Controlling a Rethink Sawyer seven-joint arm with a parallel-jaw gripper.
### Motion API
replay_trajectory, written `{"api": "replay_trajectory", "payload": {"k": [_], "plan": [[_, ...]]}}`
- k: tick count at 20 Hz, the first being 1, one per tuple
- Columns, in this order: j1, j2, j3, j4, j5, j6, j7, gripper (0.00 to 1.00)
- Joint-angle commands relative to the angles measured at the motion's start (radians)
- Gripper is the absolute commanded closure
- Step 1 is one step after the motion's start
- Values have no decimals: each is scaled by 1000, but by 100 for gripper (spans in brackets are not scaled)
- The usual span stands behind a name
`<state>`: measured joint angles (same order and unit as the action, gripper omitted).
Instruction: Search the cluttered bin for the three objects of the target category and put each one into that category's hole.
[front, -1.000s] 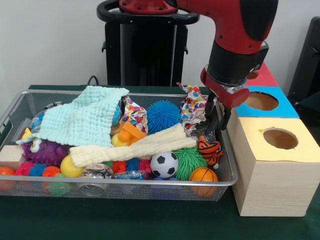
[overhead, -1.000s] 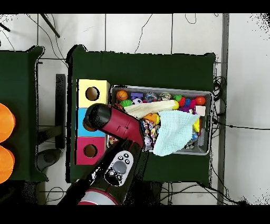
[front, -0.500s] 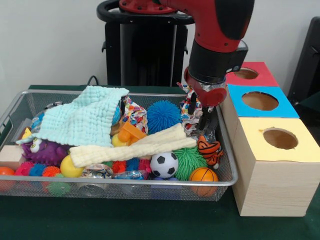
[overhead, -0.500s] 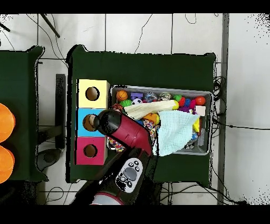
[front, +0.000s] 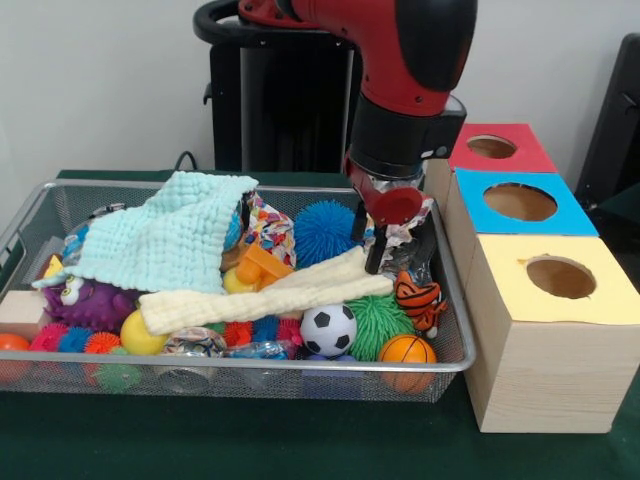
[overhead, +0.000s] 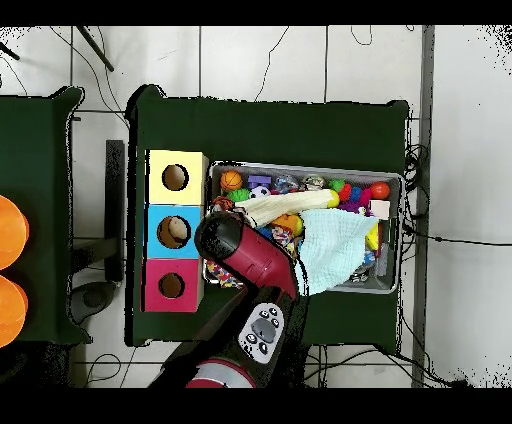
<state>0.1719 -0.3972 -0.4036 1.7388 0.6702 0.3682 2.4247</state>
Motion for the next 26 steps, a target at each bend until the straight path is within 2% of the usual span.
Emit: {"api": "replay_trajectory", "payload": {"k": [1,14,20,26], "plan": [[-19,22,162,52,53,-60,206,0],[91,83,57,-62,57,58,300,0],[85,96,62,-92,59,66,283,0],[51,100,101,-105,54,39,232,0]]}}
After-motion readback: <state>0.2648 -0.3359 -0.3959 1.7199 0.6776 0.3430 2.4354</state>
